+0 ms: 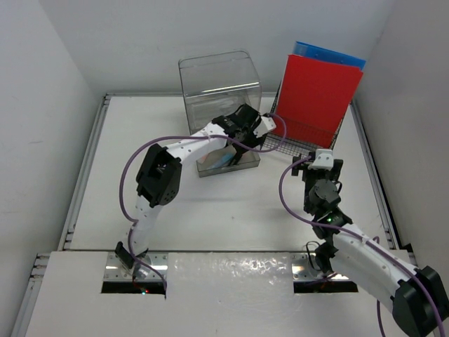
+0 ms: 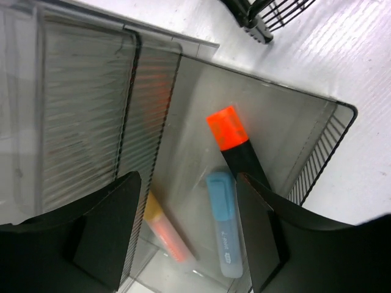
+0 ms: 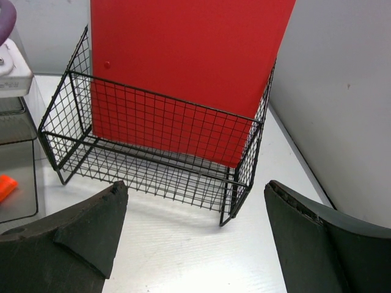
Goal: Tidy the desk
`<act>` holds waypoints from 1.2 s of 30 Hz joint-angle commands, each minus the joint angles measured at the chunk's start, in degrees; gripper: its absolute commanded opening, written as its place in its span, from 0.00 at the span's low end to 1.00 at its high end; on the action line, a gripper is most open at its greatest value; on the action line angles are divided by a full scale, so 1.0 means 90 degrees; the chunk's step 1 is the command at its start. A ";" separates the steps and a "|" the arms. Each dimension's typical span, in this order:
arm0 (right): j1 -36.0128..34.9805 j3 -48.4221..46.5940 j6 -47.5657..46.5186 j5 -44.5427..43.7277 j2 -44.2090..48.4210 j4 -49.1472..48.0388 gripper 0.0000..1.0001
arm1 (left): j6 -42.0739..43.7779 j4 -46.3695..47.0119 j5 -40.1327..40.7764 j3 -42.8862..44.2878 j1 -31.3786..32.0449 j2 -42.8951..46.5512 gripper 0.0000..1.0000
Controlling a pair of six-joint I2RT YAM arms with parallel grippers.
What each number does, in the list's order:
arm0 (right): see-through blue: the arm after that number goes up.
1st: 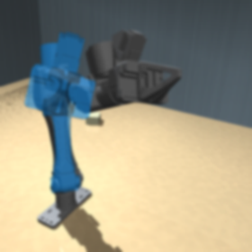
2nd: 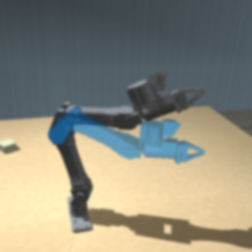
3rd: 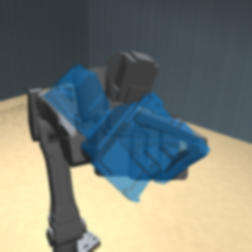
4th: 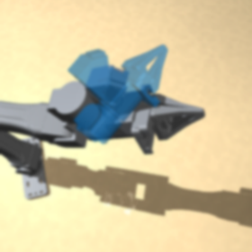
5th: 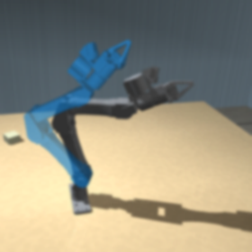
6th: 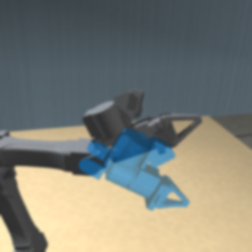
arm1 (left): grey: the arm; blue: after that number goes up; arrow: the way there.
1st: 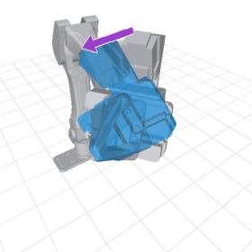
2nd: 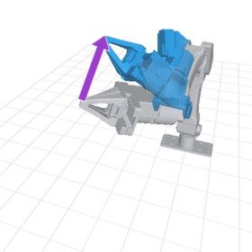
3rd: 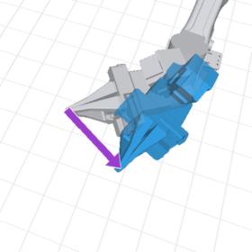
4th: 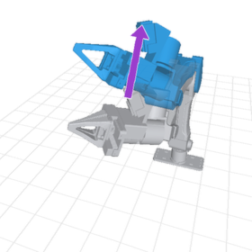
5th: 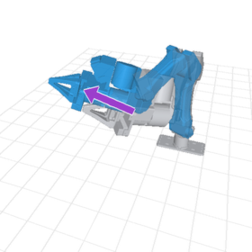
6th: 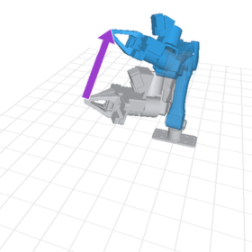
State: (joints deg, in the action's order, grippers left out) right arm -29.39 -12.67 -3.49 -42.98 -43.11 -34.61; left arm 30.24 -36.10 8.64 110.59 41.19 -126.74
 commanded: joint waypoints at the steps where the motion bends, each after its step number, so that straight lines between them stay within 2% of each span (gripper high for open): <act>1: -0.0006 0.0011 -0.0023 0.0030 -0.0034 -0.0275 0.90 | 0.0078 0.0135 0.0300 0.0232 0.0023 0.0759 0.62; 5: 0.0003 -0.0038 0.0016 0.0117 -0.0122 -0.0295 0.90 | -0.0069 -0.0831 -0.0295 0.0428 0.0013 0.1638 0.62; 9: 0.0003 -0.0028 0.0133 0.0293 -0.0132 -0.0246 0.90 | 0.0009 -0.2247 -0.0939 0.0018 -0.0201 0.3179 0.65; 12: 0.0003 0.0040 0.0182 0.0293 -0.0190 -0.0373 0.90 | 0.0048 -0.3282 -0.1845 -0.0148 -0.1048 0.3903 0.69; 15: -0.0006 0.0011 0.0231 0.0400 -0.0317 -0.0422 0.90 | 0.0779 -0.3840 -0.2093 -0.1025 -0.1977 0.4664 0.75; 16: -0.0006 -0.0008 0.0250 0.0459 -0.0346 -0.0422 0.90 | 0.0945 -0.3889 -0.2113 -0.1608 -0.2385 0.4765 0.76; 18: 0.0003 -0.0009 0.0290 0.0508 -0.0424 -0.0500 0.90 | 0.1190 -0.3637 -0.1822 -0.2264 -0.2642 0.4931 0.78; 19: -0.0006 -0.0018 0.0299 0.0566 -0.0434 -0.0519 0.90 | 0.1230 -0.3433 -0.1704 -0.2906 -0.2798 0.4941 0.79; 22: 0.0003 -0.0038 0.0309 0.0606 -0.0425 -0.0452 0.90 | 0.1308 -0.2525 -0.1604 -0.3613 -0.3265 0.4864 0.84; 26: -0.0006 0.0011 0.0319 0.0567 -0.0259 -0.0363 0.90 | 0.1745 -0.2006 -0.2540 -0.3644 -0.4175 0.4376 0.87; 28: -0.0006 0.0059 0.0299 0.0538 -0.0171 -0.0383 0.90 | 0.1932 -0.1782 -0.2523 -0.3859 -0.4380 0.3966 0.87; 33: -0.0006 0.0079 0.0231 0.0489 -0.0093 -0.0354 0.90 | 0.2411 -0.0718 -0.2357 -0.4464 -0.4391 0.3214 0.87; 36: 0.0003 0.0050 0.0202 0.0489 -0.0093 -0.0354 0.90 | 0.2460 -0.0257 -0.2503 -0.4475 -0.4391 0.2843 0.86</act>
State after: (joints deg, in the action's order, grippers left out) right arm -29.39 -12.01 -1.67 -38.39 -44.62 -35.90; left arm 49.32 -45.65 -11.05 70.24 1.21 -99.22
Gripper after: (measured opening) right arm 0.895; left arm 0.867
